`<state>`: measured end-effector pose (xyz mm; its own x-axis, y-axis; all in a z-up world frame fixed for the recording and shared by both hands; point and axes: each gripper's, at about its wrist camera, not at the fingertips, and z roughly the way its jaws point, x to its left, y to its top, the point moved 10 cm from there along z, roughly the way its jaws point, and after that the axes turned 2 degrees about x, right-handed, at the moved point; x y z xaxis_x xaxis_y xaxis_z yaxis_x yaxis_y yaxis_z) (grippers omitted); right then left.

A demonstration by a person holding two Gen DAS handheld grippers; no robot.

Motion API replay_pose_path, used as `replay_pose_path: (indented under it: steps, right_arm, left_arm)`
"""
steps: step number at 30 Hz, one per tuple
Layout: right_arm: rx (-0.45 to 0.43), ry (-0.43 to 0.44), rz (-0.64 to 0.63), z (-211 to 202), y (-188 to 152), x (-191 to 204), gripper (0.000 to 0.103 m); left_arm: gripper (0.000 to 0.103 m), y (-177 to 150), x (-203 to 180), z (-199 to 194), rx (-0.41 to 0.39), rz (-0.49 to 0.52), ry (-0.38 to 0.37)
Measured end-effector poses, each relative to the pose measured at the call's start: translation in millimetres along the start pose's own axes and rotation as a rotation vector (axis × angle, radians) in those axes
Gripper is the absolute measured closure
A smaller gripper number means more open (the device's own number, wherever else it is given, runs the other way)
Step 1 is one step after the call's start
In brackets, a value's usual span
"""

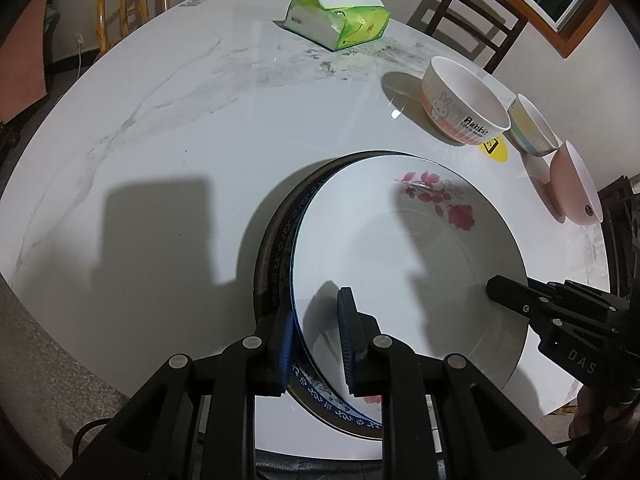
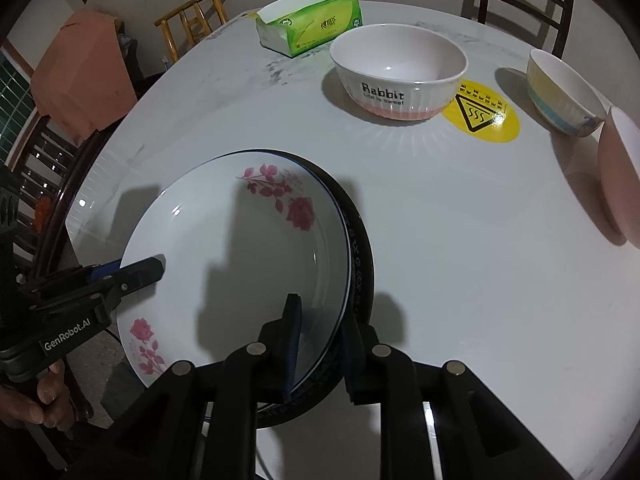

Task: Organize plates and bowls
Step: 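Lower the white pink-flower plate onto the blue plate stack, then open both tools and pull them back from the plate rim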

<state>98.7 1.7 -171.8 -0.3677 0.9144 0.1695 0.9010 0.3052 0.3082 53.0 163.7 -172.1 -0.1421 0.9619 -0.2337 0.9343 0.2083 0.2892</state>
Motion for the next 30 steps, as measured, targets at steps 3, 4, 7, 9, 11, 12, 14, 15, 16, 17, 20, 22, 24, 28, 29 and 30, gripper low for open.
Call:
replay_pose_path:
  steps: [3,4,7,9,11,12,14,15,16,17,20,22,24,28,29,30]
  right_arm:
    - [0.008,-0.018,-0.009,0,0,3,0.081]
    - [0.012,-0.024,-0.016,0,0,4,0.079]
    - [0.016,-0.048,-0.04,1,-1,9,0.076]
    - [0.016,-0.059,-0.049,0,-1,11,0.075]
    - [0.018,-0.064,-0.054,1,-1,12,0.075]
    - [0.019,-0.066,-0.055,0,-2,11,0.075]
    - [0.019,-0.075,-0.059,0,-1,11,0.074]
    - [0.014,-0.08,-0.063,-1,0,11,0.073]
    - [0.012,-0.084,-0.064,-1,0,9,0.072]
    - [0.006,-0.083,-0.065,-2,0,9,0.072]
    - [-0.006,-0.079,-0.061,-6,0,9,0.071]
    - [-0.019,-0.074,-0.065,-9,0,10,0.071]
    - [-0.032,-0.063,-0.064,-13,1,10,0.07]
    - [-0.069,-0.042,-0.054,-23,-1,3,0.07]
    - [-0.08,-0.043,-0.047,-26,-2,-2,0.07]
    - [-0.086,-0.045,-0.038,-29,-4,-7,0.07]
  left_arm:
    - [0.087,1,1,0,0.0,0.001,0.002]
    - [0.087,0,1,0,0.0,0.003,0.003]
    - [0.087,2,2,-1,-0.003,0.004,0.011]
    - [0.087,2,2,-2,-0.006,0.002,0.013]
    - [0.087,3,3,-3,-0.012,0.0,0.018]
    - [0.087,2,3,-4,-0.015,0.001,0.022]
    - [0.086,3,4,-6,-0.022,-0.001,0.023]
    - [0.085,5,5,-8,-0.034,0.003,0.021]
    - [0.084,7,4,-10,-0.042,0.006,0.023]
    - [0.084,9,4,-12,-0.05,0.009,0.024]
    - [0.081,11,3,-16,-0.062,0.009,0.024]
    - [0.077,12,2,-19,-0.068,0.008,0.025]
    - [0.075,13,0,-20,-0.074,0.012,0.026]
    - [0.073,16,-10,-24,-0.087,0.018,0.026]
    - [0.072,17,-12,-24,-0.089,0.02,0.026]
    - [0.072,18,-17,-23,-0.091,0.027,0.022]
